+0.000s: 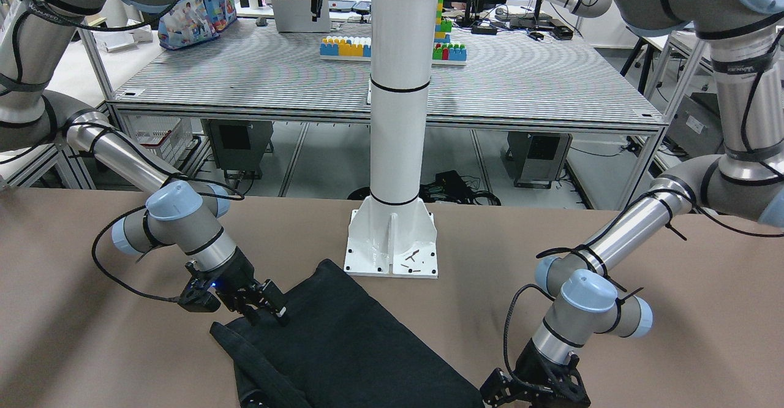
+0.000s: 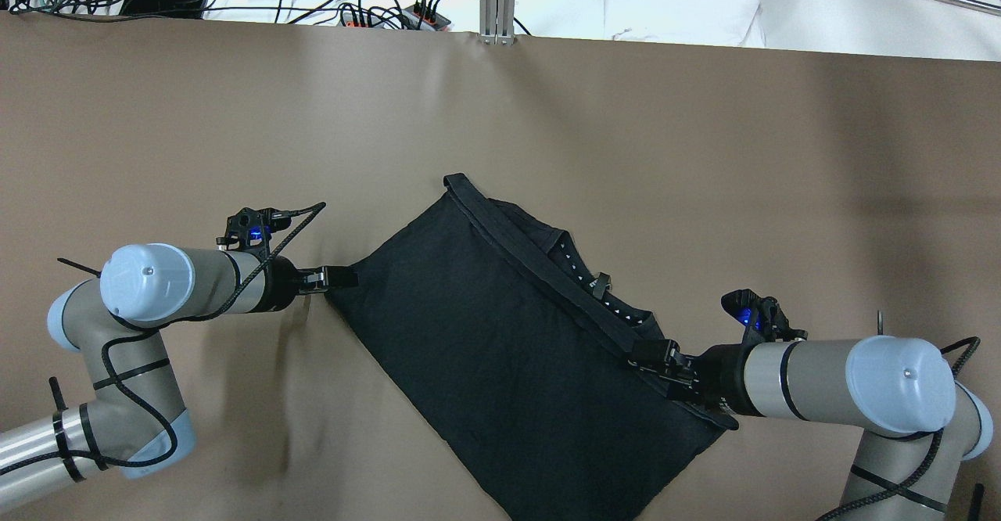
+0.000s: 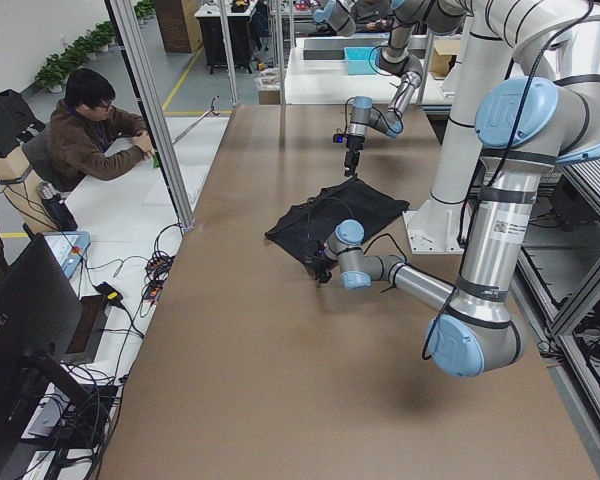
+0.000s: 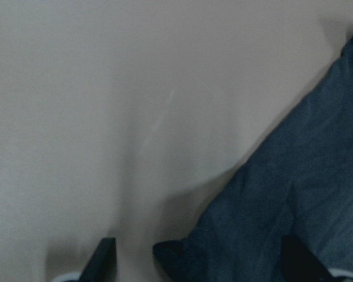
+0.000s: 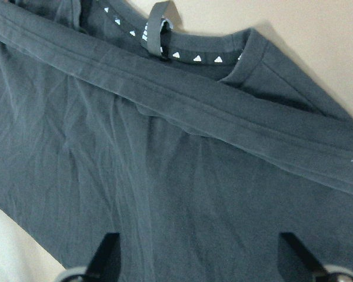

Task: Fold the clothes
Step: 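Grasp the shirt's other corner with the left gripper while the right gripper holds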

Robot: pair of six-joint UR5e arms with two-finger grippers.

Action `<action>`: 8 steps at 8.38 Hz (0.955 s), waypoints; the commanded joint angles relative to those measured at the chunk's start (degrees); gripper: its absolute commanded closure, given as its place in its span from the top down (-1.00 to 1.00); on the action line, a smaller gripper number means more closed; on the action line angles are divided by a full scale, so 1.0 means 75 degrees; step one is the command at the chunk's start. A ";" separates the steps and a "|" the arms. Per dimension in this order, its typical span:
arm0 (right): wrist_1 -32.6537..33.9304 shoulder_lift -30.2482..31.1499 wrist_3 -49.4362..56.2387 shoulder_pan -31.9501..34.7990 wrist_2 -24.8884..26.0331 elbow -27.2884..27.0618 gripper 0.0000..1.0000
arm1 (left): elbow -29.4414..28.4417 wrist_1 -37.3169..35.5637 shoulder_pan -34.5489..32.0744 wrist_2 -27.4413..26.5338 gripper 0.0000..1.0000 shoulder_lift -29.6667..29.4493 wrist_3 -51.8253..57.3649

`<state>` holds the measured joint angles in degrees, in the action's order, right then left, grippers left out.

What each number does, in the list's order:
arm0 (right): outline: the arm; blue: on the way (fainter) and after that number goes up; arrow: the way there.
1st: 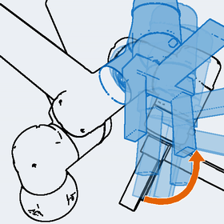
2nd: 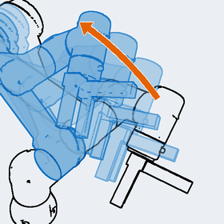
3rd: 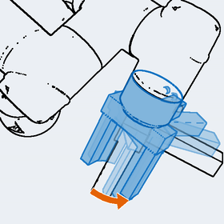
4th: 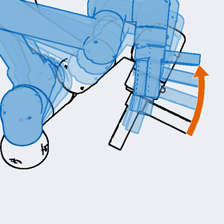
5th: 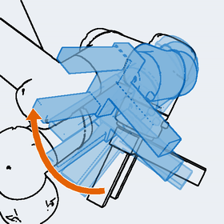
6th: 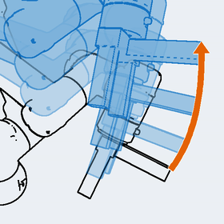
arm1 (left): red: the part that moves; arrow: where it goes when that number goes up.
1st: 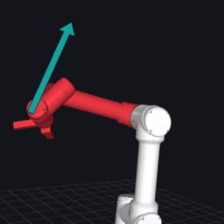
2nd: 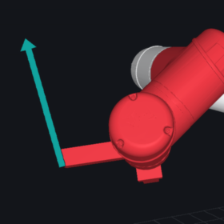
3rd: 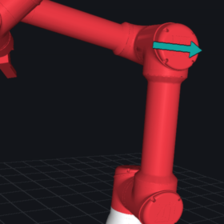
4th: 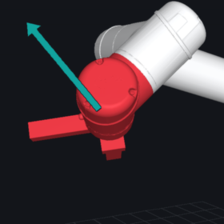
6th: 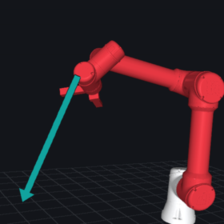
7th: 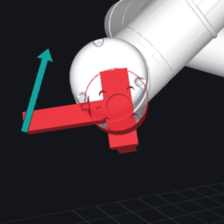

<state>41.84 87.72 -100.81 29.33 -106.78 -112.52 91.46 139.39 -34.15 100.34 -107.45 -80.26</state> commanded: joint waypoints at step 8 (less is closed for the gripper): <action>-0.0012 0.0011 -0.0035 0.0004 0.0011 -0.0021 0.89 | 0.0122 -0.0082 0.0299 -0.0090 -1.00 -0.0263 0.0060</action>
<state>41.83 87.81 -100.99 29.37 -106.78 -112.58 91.90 139.14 -31.87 98.92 -108.63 -79.77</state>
